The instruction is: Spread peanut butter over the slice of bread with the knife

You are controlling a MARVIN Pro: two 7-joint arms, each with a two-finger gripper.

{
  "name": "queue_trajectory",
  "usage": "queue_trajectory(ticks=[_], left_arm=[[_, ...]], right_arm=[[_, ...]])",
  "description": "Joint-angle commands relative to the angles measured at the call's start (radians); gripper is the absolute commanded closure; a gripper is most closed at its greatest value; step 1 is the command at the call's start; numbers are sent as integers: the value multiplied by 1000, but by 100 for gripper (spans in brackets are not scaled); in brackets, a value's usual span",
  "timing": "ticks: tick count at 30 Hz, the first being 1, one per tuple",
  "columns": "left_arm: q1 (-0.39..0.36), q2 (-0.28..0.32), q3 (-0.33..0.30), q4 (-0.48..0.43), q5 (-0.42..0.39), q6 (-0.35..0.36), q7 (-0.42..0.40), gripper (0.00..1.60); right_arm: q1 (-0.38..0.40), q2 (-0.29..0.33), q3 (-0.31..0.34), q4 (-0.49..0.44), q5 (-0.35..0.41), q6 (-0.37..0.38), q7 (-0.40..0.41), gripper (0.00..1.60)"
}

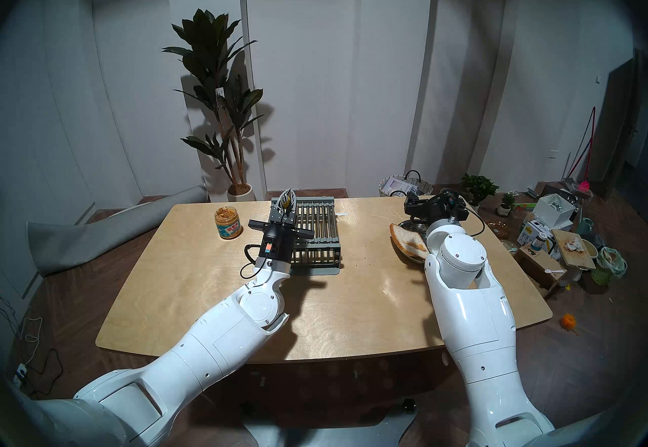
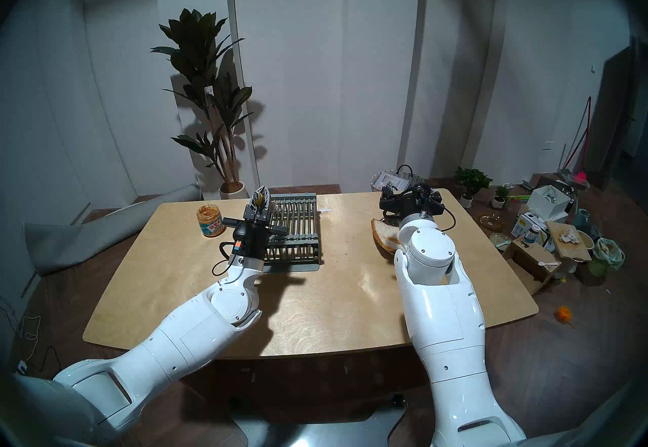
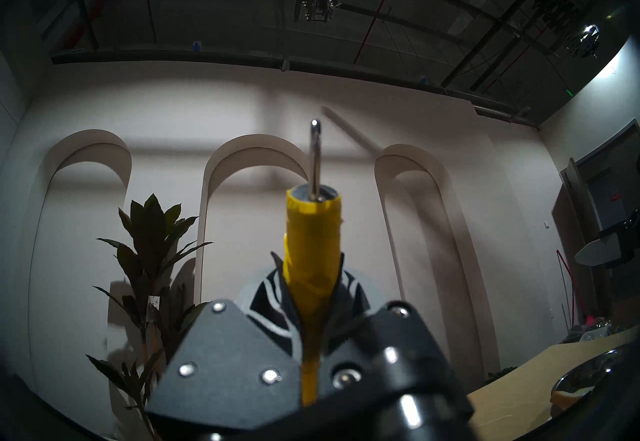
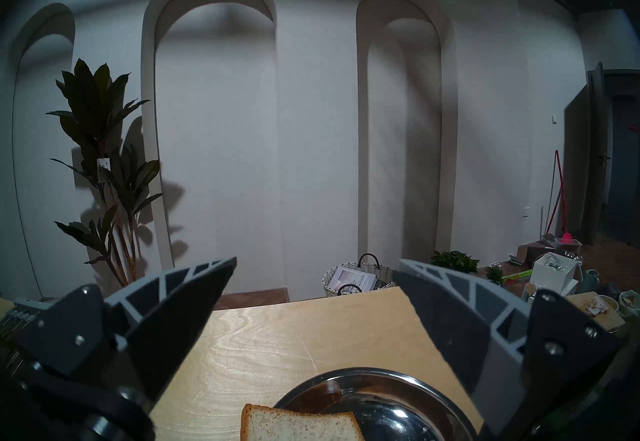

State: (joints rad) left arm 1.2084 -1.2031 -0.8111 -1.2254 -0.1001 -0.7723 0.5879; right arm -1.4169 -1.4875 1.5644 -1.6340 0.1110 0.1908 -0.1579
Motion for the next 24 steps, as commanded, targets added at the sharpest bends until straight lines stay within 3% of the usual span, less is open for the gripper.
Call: queue_trajectory(ticks=[1,17,18,24], left_arm=[[4,-6,-7,-37,1,17,16,160],[43,-19,11,-74,-21,102,35,160],[45,-21,13,-77,-63,93,14,160],[46,-24,11,-77,-45,116,35,160]], right_arm=[[-8,-3,-2,-45,-1,-12,-2,0],[-26,-3,4,-68,21,-8,-1,0],[-27,-2,4,-69,22,-8,-1,0],[-29,1,15,-74,42,-2,9,0]])
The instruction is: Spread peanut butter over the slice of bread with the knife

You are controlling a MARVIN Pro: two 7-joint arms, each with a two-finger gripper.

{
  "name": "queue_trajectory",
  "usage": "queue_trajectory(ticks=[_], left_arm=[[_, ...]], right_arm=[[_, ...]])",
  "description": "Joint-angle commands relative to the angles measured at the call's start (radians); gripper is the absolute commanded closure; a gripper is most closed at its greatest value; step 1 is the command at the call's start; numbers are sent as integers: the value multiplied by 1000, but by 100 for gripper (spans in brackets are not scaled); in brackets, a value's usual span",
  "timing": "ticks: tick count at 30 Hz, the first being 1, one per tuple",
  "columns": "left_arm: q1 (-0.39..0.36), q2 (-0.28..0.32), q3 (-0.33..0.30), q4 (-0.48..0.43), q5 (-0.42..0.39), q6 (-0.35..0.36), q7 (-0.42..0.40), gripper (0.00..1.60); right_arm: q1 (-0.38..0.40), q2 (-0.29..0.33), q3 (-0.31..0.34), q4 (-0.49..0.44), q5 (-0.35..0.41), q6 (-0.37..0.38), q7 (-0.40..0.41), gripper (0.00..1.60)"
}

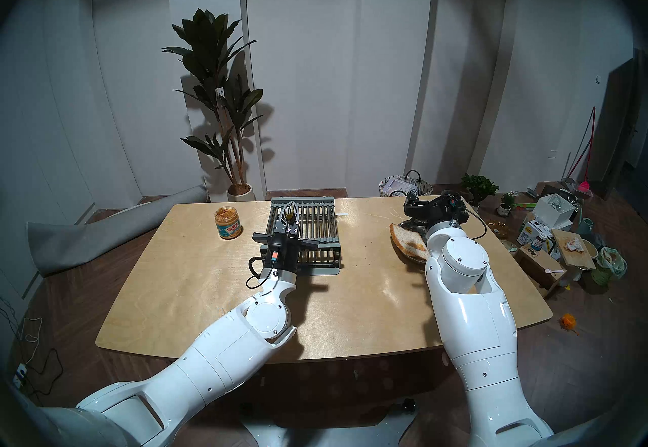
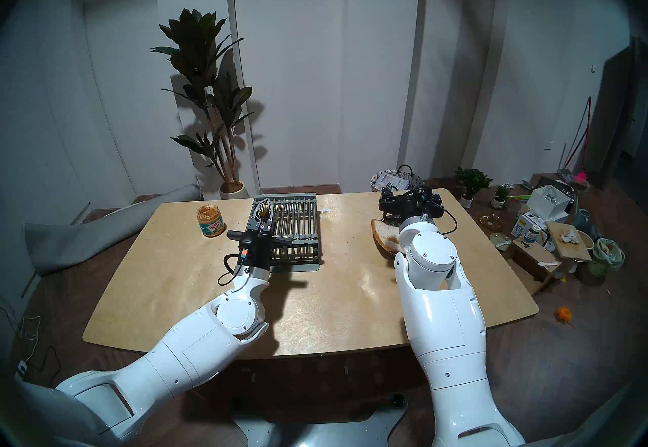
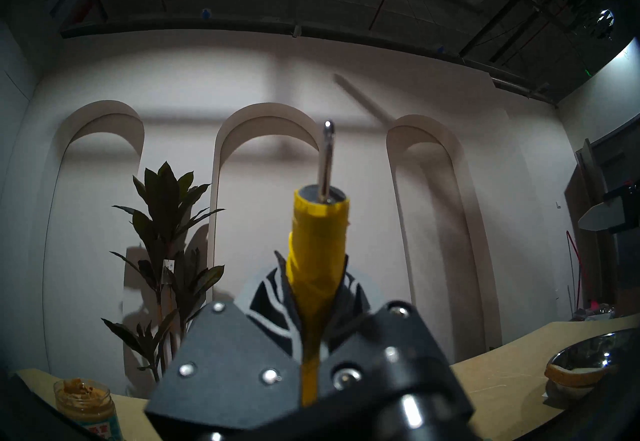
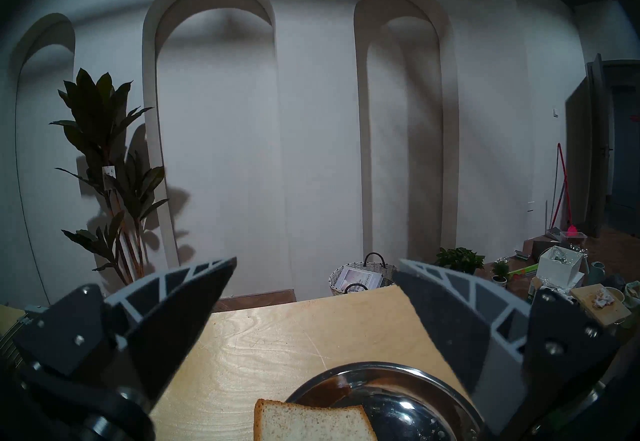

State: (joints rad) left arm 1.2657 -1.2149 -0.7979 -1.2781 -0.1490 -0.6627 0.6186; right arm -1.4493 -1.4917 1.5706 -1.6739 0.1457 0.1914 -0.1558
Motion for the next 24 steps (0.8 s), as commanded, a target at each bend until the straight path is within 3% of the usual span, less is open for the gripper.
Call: queue_trajectory(ticks=[1,4,10,20,21,22,23,24], left_arm=[[-10,-14,-3,-28,-12,10,1,160],[-6,-21,-9,-38,-87,27,-19,160],[-2,-28,-8,-38,-136,44,-26,160],[0,-49,-2,-24,-115,59,6,160],[0,-49,-2,-26,-110,62,10,144],[2,-49,0,-29,-106,64,13,137],[3,-49,1,-32,-104,65,16,118],[5,-48,3,-37,-103,68,17,114]], right_arm=[[3,5,9,-35,8,-3,8,0],[5,6,9,-37,12,-7,16,0],[2,6,11,-58,19,-6,25,0],[13,13,10,-43,19,-9,35,0],[14,13,10,-41,19,-10,35,0],[16,13,10,-40,20,-10,35,0],[17,14,10,-39,20,-10,36,0],[19,13,8,-39,19,-9,35,0]])
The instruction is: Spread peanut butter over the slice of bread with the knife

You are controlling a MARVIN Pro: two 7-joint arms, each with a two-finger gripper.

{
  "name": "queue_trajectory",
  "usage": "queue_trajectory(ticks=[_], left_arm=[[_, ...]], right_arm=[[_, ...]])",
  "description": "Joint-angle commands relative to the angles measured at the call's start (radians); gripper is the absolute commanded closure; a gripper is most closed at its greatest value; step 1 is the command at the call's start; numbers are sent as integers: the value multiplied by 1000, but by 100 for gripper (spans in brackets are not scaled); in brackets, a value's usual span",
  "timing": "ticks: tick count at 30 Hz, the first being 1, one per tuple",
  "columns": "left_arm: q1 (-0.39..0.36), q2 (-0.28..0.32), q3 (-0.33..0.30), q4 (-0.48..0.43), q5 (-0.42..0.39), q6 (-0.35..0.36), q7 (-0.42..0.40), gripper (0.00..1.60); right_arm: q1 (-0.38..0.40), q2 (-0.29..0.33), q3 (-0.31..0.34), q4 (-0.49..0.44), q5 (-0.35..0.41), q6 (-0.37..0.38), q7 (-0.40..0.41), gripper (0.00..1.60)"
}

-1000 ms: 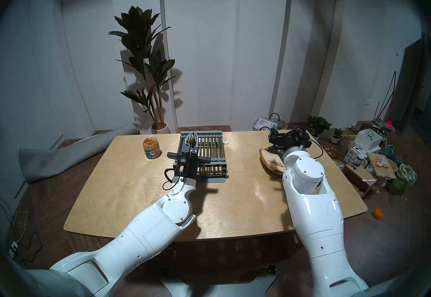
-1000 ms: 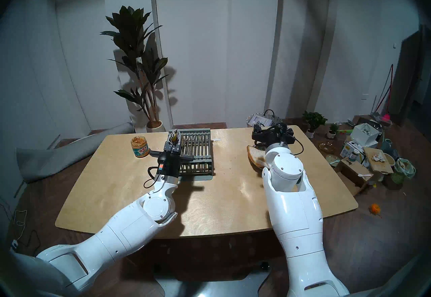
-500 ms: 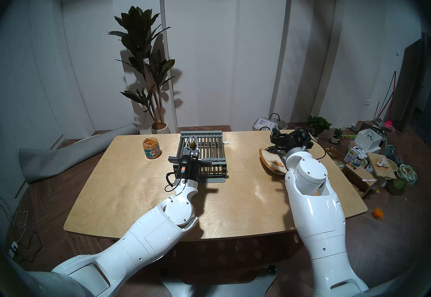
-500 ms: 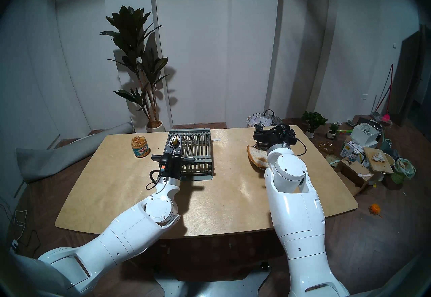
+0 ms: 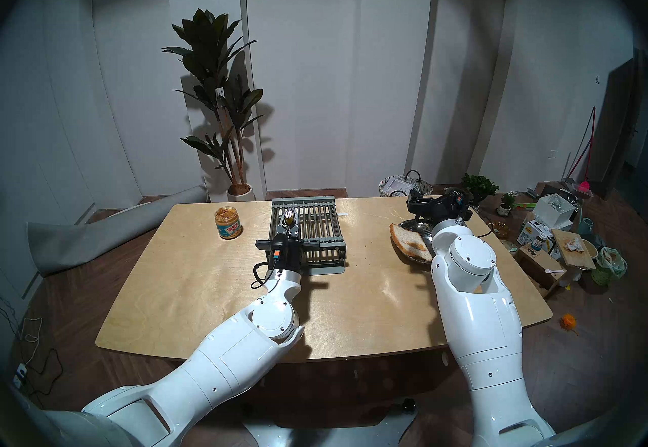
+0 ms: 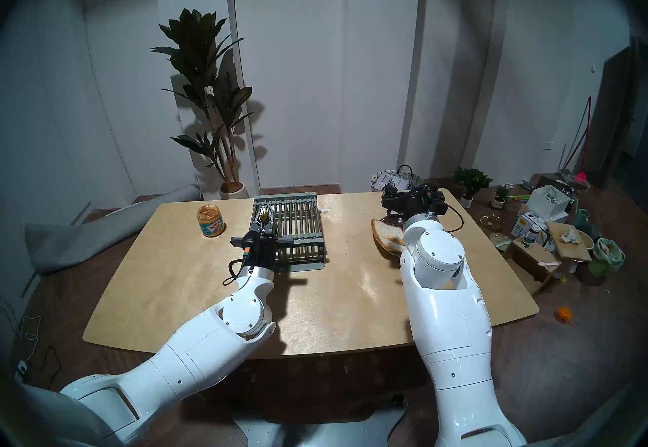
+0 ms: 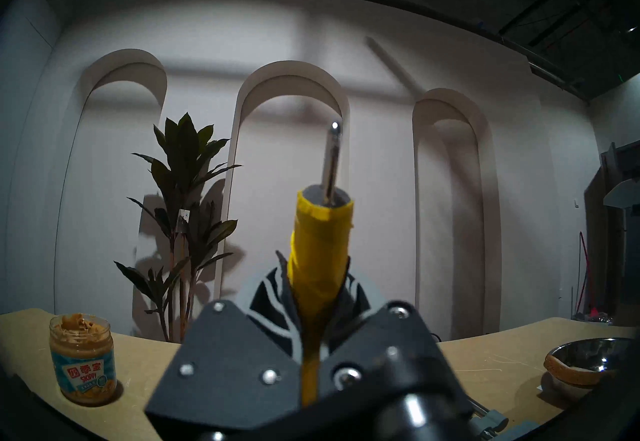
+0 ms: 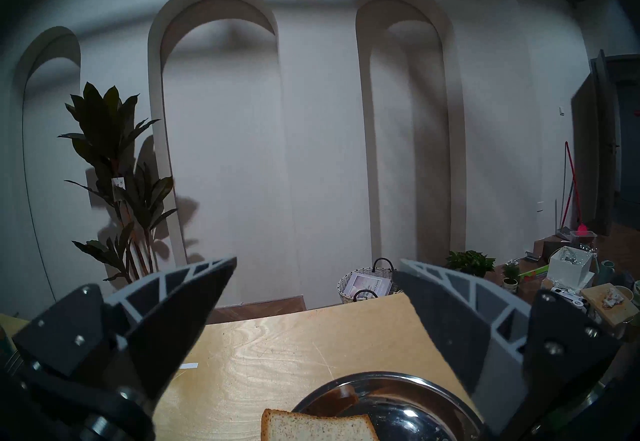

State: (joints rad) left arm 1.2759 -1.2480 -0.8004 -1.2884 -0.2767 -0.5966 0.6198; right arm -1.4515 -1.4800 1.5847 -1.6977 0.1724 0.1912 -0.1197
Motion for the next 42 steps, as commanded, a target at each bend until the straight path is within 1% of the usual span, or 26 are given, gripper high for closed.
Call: queue_trajectory(ticks=[1,7,12,13,14,15,16,17,19,20,25,28,30,31,32,34,35,36,38,39,40,41,42], left_arm=[[-5,-15,7,-30,27,4,18,116],[3,-9,9,-64,10,34,21,115],[6,-3,9,-74,5,48,25,104],[7,-2,9,-76,5,51,26,97],[8,-1,9,-80,3,57,27,95],[9,1,8,-83,2,60,28,56],[10,1,7,-84,-1,61,28,36],[11,2,7,-86,-2,64,27,23],[12,3,7,-88,-1,67,27,11],[12,3,6,-89,-1,68,27,0],[19,9,3,-104,10,71,36,0],[27,20,-6,-135,19,74,51,0],[36,35,-12,-170,12,81,54,0],[40,44,-14,-189,11,85,56,16],[45,46,-21,-208,1,81,61,24],[46,48,-31,-231,-10,71,66,24],[46,49,-36,-242,-12,63,70,38],[55,62,-43,-277,-21,62,70,48],[45,58,-50,-269,-14,42,77,53],[50,66,-57,-295,-24,40,77,56],[49,76,-62,-311,-23,46,77,63],[55,90,-67,-342,-32,46,77,78],[43,96,-68,-328,-24,42,70,83]], right_arm=[[23,1,-6,-16,-7,-7,-1,0],[27,-1,-8,-17,-4,-6,2,0],[29,-1,-8,-13,-5,-8,2,0],[29,-1,-8,-14,-5,-8,2,0],[28,-1,-7,-14,-4,-8,3,0],[28,-1,-7,-14,-4,-9,4,0],[28,-1,-7,-15,-4,-9,4,0],[27,-1,-6,-16,-5,-9,4,0],[26,-1,-6,-17,-5,-10,5,0],[26,-1,-6,-18,-5,-10,6,0],[23,-2,-8,-24,-8,-6,4,0],[22,-5,-9,-25,-9,-5,3,0],[23,-5,-10,-24,-10,-5,2,0],[23,-5,-10,-24,-10,-5,2,0],[24,-6,-11,-24,-11,-4,2,0],[26,-6,-13,-25,-12,-1,1,0],[27,-6,-13,-24,-12,-1,1,0],[28,-6,-14,-25,-12,3,0,0],[30,-6,-15,-25,-13,4,-1,0],[31,-6,-16,-25,-13,5,-1,0],[32,-6,-17,-24,-14,5,-1,0],[34,-7,-18,-23,-15,5,-2,0],[35,-8,-20,-23,-15,6,-3,0]])
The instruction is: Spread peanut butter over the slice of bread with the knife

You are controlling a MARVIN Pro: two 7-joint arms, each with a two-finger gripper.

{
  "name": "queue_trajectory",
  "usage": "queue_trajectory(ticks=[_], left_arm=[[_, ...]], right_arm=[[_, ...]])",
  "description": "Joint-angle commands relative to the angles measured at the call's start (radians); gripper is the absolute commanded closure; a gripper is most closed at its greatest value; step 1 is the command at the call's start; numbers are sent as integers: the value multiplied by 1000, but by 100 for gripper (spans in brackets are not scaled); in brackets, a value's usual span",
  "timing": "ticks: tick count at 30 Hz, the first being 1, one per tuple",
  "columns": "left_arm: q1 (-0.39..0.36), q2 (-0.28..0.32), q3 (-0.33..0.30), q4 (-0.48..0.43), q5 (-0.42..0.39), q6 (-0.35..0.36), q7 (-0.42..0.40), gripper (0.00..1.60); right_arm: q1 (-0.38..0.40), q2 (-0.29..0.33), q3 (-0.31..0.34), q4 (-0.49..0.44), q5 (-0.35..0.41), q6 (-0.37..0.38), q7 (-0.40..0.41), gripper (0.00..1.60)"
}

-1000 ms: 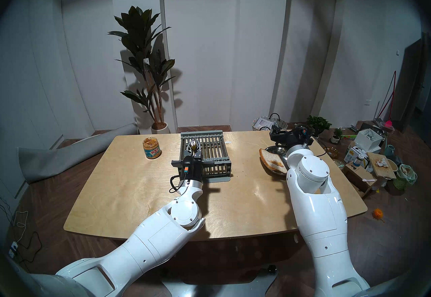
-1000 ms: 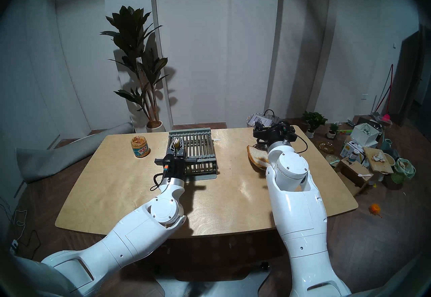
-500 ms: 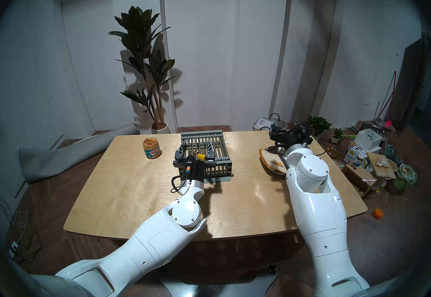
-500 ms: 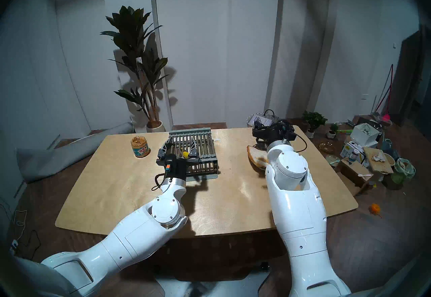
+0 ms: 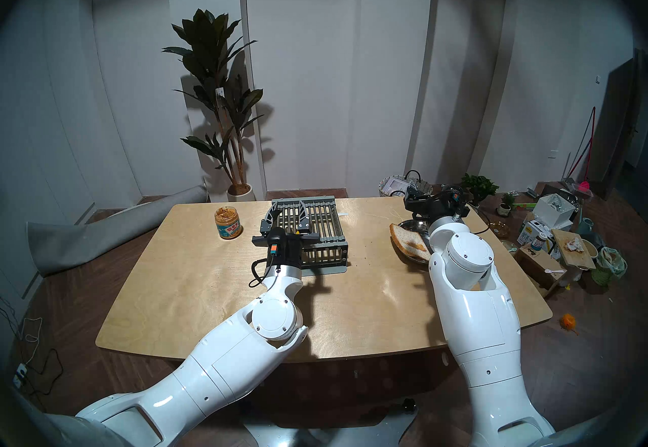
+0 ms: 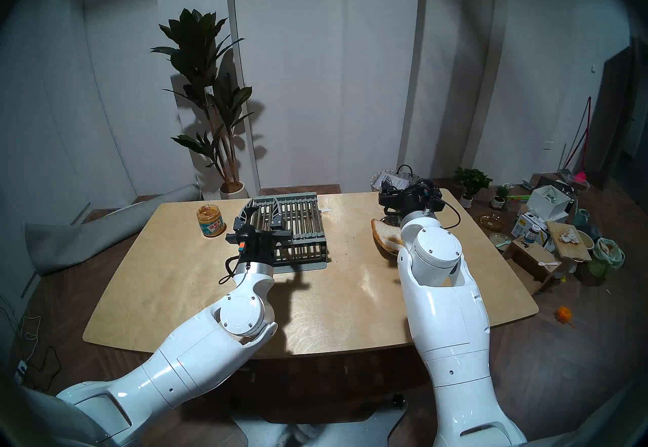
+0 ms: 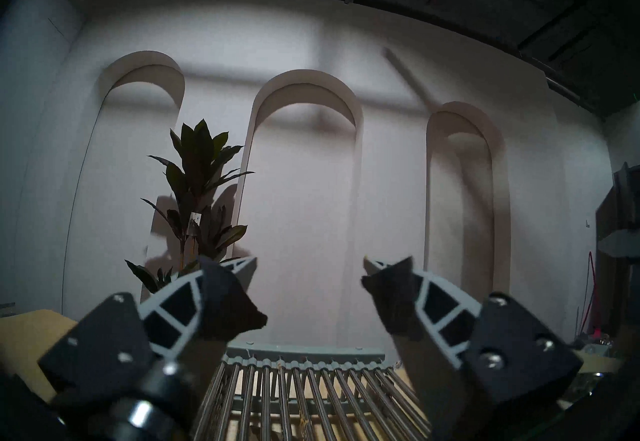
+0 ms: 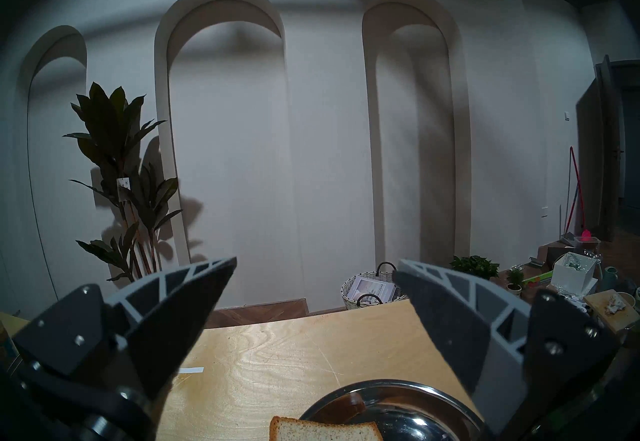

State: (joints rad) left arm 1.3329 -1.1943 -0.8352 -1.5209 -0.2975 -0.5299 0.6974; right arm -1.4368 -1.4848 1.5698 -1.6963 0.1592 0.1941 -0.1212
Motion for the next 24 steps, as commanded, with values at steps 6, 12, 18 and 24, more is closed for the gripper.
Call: queue_trajectory(ticks=[6,12,18,24], left_arm=[[-3,138,-63,-179,-31,15,-45,160],[31,207,-126,-228,-66,87,-125,160],[40,263,-193,-213,-109,165,-221,160],[30,341,-252,-209,-176,223,-311,160]], right_arm=[[23,-5,-19,-20,-5,5,-1,0],[32,-6,-41,-14,-9,15,3,0],[54,-2,-68,0,-24,19,13,0],[76,0,-94,21,-40,32,26,0]])
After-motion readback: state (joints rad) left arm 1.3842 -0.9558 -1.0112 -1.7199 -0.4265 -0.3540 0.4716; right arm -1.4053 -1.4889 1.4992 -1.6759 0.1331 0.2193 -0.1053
